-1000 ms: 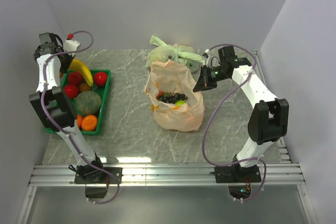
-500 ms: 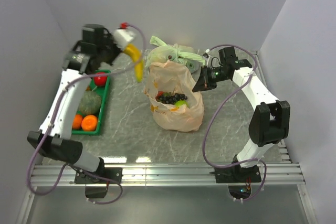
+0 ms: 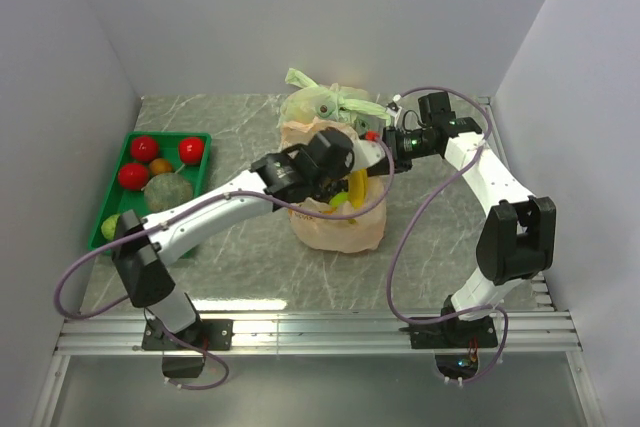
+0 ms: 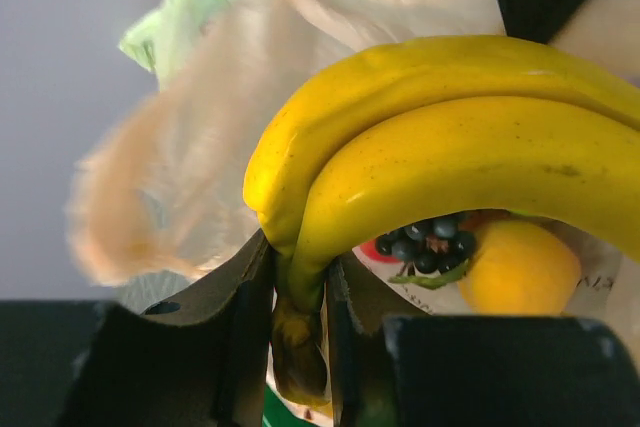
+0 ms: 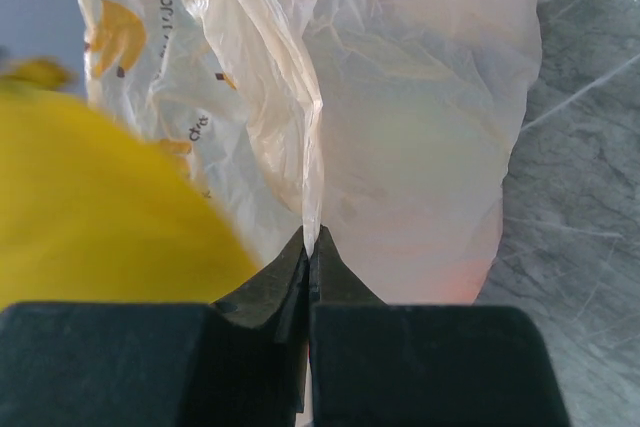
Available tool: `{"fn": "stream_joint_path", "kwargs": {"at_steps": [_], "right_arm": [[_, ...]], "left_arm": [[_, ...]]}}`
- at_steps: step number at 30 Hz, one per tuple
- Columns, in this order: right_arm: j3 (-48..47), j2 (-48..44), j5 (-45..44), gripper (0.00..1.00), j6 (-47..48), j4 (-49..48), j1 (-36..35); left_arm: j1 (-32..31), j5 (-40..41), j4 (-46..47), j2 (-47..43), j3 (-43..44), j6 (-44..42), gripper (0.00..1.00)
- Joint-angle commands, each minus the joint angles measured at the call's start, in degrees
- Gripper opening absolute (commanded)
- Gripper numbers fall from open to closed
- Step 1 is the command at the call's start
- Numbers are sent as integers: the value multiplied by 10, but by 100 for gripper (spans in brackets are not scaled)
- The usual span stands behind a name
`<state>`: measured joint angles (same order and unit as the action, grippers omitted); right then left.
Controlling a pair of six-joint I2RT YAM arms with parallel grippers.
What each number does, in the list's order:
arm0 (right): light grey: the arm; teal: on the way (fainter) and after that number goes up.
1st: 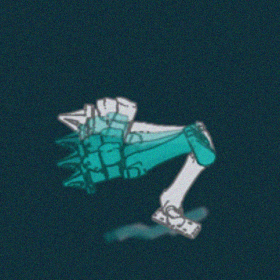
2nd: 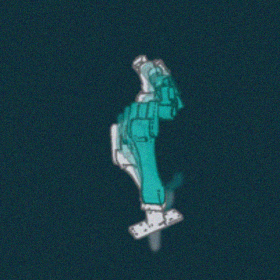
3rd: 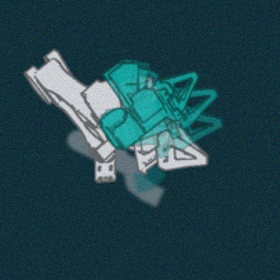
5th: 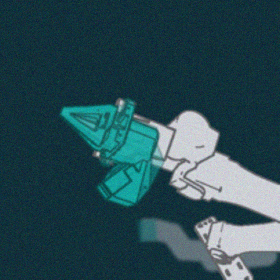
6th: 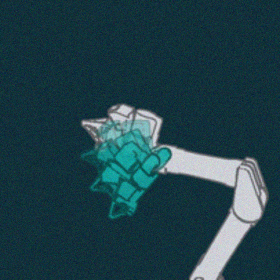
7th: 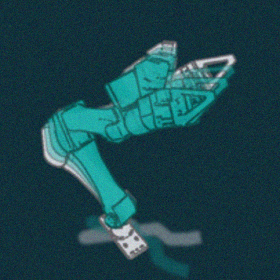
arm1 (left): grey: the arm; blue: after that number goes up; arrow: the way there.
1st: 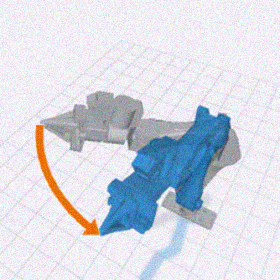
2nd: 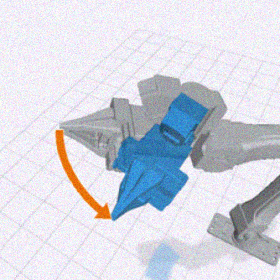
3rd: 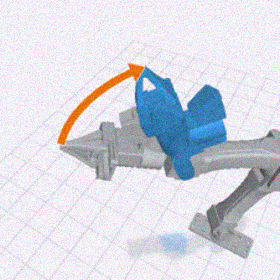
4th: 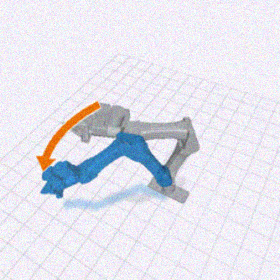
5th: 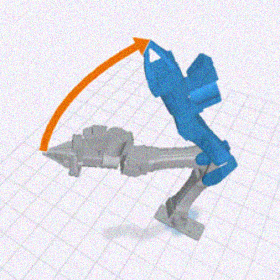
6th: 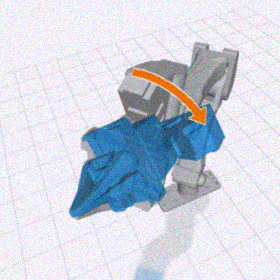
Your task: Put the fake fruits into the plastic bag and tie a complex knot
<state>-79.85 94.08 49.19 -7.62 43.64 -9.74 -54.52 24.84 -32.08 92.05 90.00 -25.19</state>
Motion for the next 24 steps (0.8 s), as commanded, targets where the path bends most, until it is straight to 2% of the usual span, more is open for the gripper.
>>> {"fn": "stream_joint_path", "kwargs": {"at_steps": [1,5,6,7,8,9,12,14,16,19,20,24], "right_arm": [[-3,-32,18,0,-7,-19,2],[1,-32,19,0,-10,-28,2],[1,-30,18,0,-9,-29,2],[0,-29,17,0,-8,-29,2],[-2,-28,16,0,-7,-29,2],[-4,-26,16,0,-5,-26,1],[-9,-24,12,0,-4,-28,2],[-14,-21,11,0,-5,-29,2],[-17,-16,10,0,-6,-31,2],[-29,-5,6,0,-7,-36,1],[-39,-2,6,0,-7,-37,1],[-64,20,4,0,-7,-37,0]], "left_arm": [[-14,96,33,6,-14,-12,0],[-24,54,-30,17,-5,6,0],[-24,35,-54,23,5,15,4],[-23,-18,-83,30,31,28,13],[-23,-33,-108,32,40,36,22],[-22,-44,-115,33,54,43,43],[-10,-79,-127,30,89,58,65],[11,-113,-135,25,117,68,75],[37,-127,-144,27,163,76,77],[77,-213,-174,21,224,76,77],[112,-315,-189,16,235,65,76],[154,-463,-228,-31,211,-17,80]]}}
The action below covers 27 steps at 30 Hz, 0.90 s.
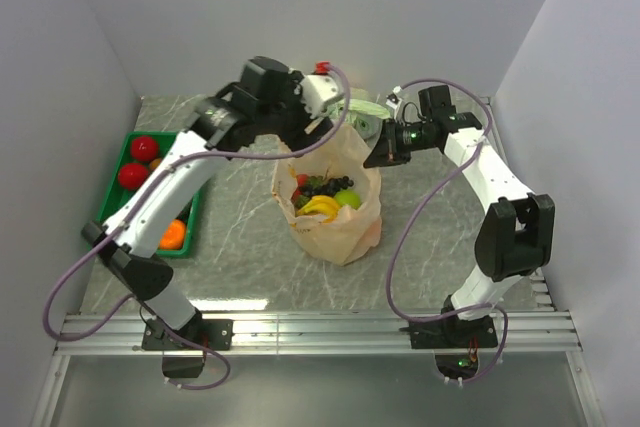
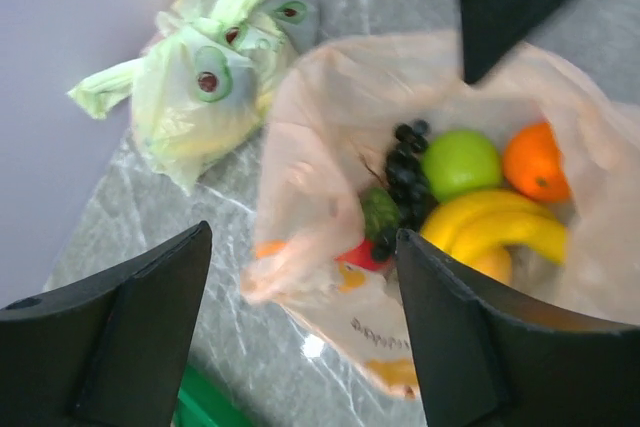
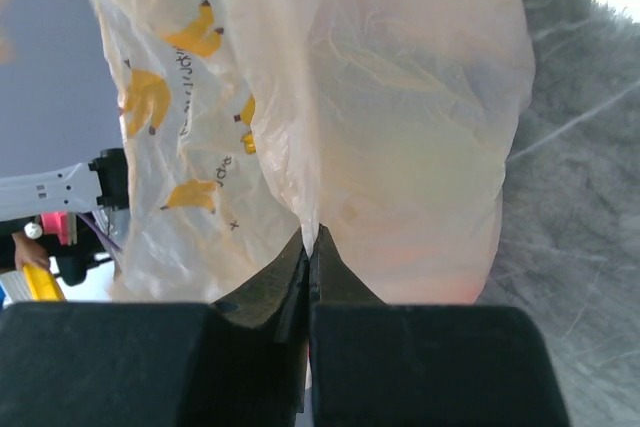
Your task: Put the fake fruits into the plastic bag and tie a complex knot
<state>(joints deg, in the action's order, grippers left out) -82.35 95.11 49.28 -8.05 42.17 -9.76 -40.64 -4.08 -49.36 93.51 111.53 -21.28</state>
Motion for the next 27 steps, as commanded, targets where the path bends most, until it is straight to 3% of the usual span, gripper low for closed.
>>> {"fn": "stream_joint_path", "kwargs": {"at_steps": [1,7,13,18,27], "right_arm": [[-45,14,2,0,-4,-24,-1],[-91,46,-4,0,-13,-31,-15],[-112,66,-10,0,-21,-38,-42],[-118,75,-16,0,-24,-43,-61],[-129,90,-16,0,-30,-48,-80]], "left_arm": [[17,-201,-71,-68,-14,-67,81],[8,-356,-136,-99,-75,-141,86],[-44,-374,-95,-133,-156,-256,88],[-53,-409,-79,-122,-163,-356,88],[-90,-447,-75,-66,-148,-413,90]]}}
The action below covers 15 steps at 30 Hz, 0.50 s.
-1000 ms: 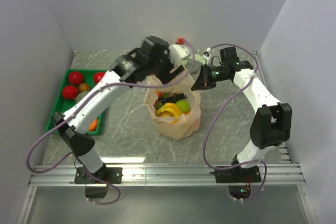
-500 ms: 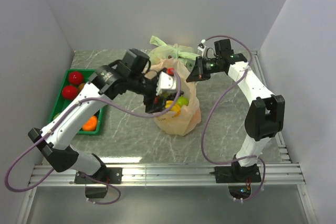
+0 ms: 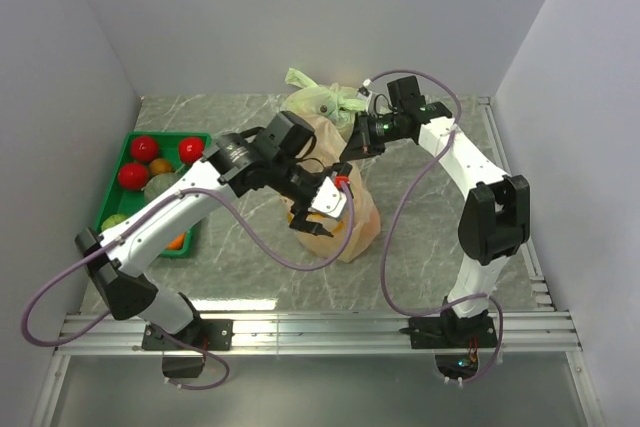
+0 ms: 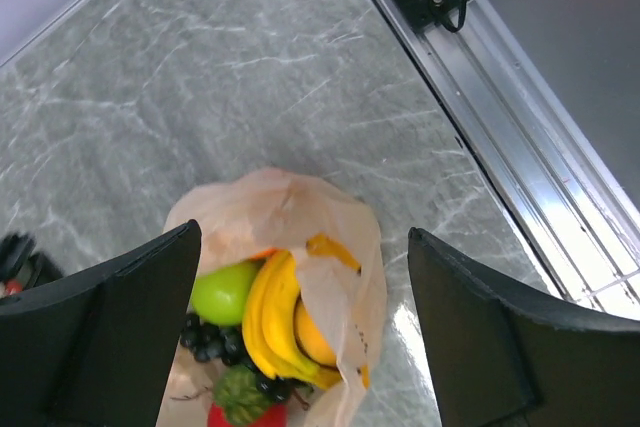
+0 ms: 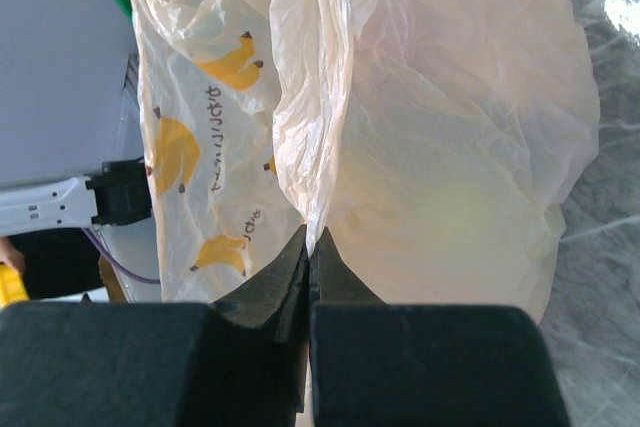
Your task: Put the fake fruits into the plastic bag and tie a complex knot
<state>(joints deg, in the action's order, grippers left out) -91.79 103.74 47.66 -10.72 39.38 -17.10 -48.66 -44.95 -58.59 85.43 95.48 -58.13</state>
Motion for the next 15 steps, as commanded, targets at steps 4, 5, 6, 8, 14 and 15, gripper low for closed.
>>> {"fn": "stream_joint_path", "kwargs": {"at_steps": [4,5,6,8,14,15], "right_arm": [[-44,10,1,0,-2,-16,-7],[-45,9,2,0,-1,-15,-7],[-44,9,2,0,-3,-16,-7],[-40,8,3,0,-4,-19,-8],[-33,2,8,0,0,-18,-13],[-32,1,8,0,1,-19,-12]], "left_arm": [[-23,-44,14,36,14,-59,89],[-24,-44,15,40,13,-60,87],[-26,-44,20,47,12,-58,87],[-28,-44,33,52,9,-51,84],[-38,-24,15,76,2,-111,72],[-38,-22,13,77,0,-120,70]]}}
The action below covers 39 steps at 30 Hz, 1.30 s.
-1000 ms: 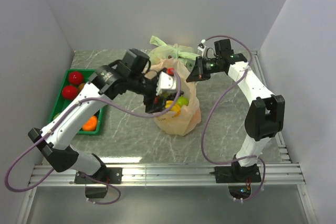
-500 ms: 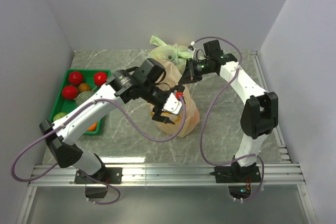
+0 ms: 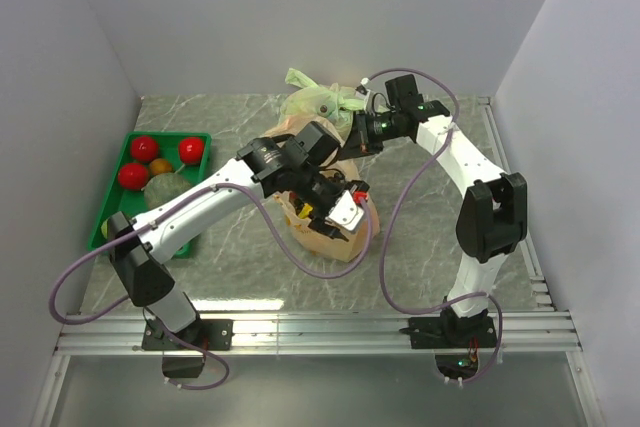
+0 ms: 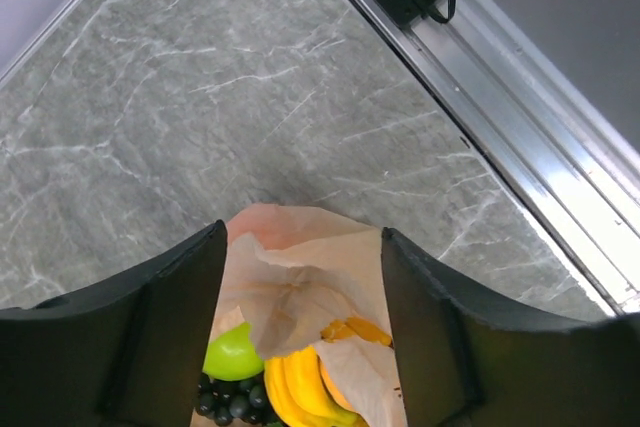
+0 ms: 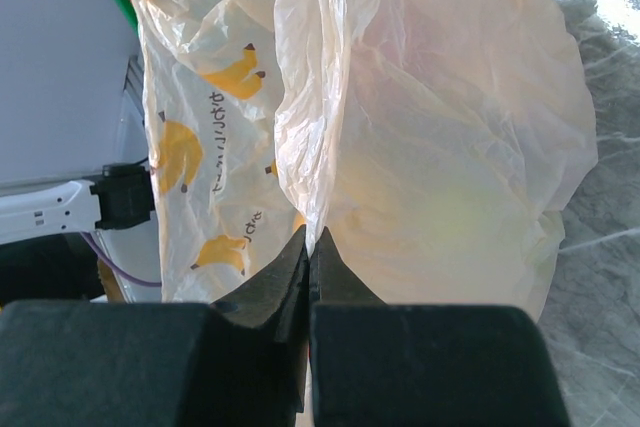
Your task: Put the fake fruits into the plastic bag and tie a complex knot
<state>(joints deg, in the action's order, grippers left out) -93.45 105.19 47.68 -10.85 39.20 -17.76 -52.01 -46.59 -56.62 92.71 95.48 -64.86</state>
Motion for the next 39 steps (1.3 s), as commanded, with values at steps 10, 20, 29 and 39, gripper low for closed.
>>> {"fn": "stream_joint_path", "kwargs": {"at_steps": [10,20,29,39], "right_arm": [[-14,-38,11,19,41,6,5],[62,-211,19,85,103,-35,197],[417,-556,47,94,79,-390,235],[522,-594,-77,95,128,-480,88]], "left_arm": [[-5,4,21,20,7,-24,0],[22,-5,134,54,102,192,0],[51,16,163,158,251,324,0],[63,26,230,187,289,408,0]]}}
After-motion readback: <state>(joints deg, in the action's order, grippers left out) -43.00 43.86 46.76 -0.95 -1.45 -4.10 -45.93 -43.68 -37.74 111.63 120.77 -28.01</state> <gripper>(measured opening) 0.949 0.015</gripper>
